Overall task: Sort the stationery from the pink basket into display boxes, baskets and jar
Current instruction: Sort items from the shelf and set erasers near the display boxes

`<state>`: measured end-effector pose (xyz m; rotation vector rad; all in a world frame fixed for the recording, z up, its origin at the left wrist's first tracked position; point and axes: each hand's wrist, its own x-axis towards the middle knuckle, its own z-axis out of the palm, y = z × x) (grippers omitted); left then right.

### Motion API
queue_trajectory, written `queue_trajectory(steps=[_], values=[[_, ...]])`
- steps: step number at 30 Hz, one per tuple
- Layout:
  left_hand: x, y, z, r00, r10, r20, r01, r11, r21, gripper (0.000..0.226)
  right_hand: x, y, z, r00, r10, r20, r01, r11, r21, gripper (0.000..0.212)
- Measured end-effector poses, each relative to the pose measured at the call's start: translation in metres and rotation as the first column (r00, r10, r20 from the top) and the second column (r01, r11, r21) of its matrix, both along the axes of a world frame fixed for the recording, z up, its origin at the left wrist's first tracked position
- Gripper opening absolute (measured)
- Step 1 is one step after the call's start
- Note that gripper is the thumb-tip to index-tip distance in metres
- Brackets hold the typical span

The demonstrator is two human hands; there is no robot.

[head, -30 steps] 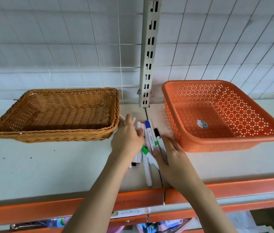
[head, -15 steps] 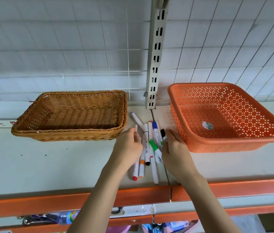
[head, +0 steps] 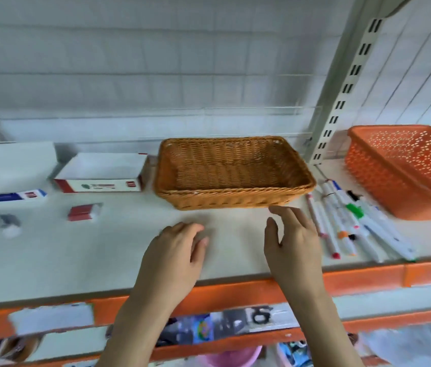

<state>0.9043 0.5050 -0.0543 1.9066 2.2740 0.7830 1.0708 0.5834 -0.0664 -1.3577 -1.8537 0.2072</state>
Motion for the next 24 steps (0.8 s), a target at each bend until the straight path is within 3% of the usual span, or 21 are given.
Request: queue_trajectory(steps=[8, 15, 24], values=[[-0.178, -0.096, 0.009, 0.99, 0.127, 0.063, -0.126, 0.992, -0.017, 0.013, -0.151, -0.095, 0.002, 0.988, 0.155, -0.008, -0.154, 0.978, -0.142, 0.029], [-0.253, -0.143, 0.002, 0.97, 0.234, 0.067, -0.234, 0.972, -0.006, 0.013, -0.219, -0.115, 0.0, 0.946, 0.317, 0.066, -0.301, 0.936, -0.18, 0.02], [-0.353, -0.191, -0.002, 0.959, 0.275, 0.074, -0.28, 0.958, 0.063, 0.019, -0.321, -0.148, -0.003, 0.909, 0.404, 0.098, -0.383, 0.906, -0.181, 0.021]])
